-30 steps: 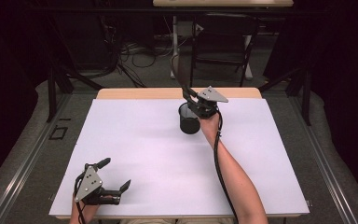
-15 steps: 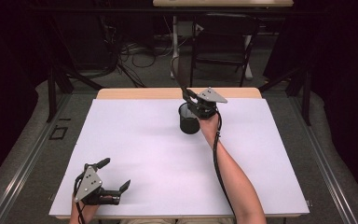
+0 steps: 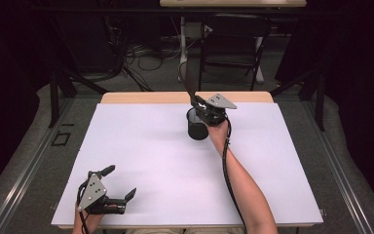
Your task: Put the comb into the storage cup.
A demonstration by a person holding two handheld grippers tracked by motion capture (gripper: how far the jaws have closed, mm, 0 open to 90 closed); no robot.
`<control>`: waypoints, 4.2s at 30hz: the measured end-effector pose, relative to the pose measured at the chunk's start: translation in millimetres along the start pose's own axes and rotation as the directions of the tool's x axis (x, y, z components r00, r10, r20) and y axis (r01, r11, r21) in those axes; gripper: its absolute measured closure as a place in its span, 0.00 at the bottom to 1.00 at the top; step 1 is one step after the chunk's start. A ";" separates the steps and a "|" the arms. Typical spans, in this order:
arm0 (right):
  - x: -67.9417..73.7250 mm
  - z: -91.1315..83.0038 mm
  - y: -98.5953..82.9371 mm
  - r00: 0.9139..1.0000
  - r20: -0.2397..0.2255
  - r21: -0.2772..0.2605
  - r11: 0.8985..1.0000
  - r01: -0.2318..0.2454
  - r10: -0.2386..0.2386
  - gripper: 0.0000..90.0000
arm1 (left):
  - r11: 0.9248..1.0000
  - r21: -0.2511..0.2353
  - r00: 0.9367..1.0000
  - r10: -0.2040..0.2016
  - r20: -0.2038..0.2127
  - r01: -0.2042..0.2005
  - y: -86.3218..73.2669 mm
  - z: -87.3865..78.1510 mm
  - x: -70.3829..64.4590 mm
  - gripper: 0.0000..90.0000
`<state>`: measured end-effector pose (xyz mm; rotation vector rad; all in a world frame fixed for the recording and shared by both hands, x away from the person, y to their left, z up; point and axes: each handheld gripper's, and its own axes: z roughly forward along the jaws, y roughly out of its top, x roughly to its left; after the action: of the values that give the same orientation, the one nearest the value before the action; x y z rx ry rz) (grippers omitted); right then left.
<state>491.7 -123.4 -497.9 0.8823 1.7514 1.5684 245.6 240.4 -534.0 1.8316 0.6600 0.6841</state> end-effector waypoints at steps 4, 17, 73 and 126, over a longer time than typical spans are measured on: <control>-0.1 0.0 -0.5 1.000 -0.001 0.004 1.000 0.001 -0.001 0.80 | 1.000 0.000 1.000 -0.001 0.000 0.001 0.0 0.1 0.1 0.01; -0.6 1.2 -5.6 1.000 -0.001 0.009 1.000 -0.001 0.001 0.80 | 1.000 -0.001 1.000 -0.002 -0.004 0.002 -0.1 -0.1 0.2 0.01; 0.9 -4.3 -16.9 1.000 0.001 0.058 0.998 -0.006 0.006 0.70 | 1.000 0.001 1.000 -0.001 -0.002 0.001 -0.4 -0.4 0.6 0.01; 11.9 -101.2 -0.1 0.977 -0.202 0.338 0.941 0.012 0.060 0.03 | 1.000 0.004 1.000 0.004 0.003 -0.004 0.6 0.9 -1.9 0.01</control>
<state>403.0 -172.4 -487.8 0.9262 2.2161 1.4416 245.1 238.4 -534.0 1.8374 0.6564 0.6823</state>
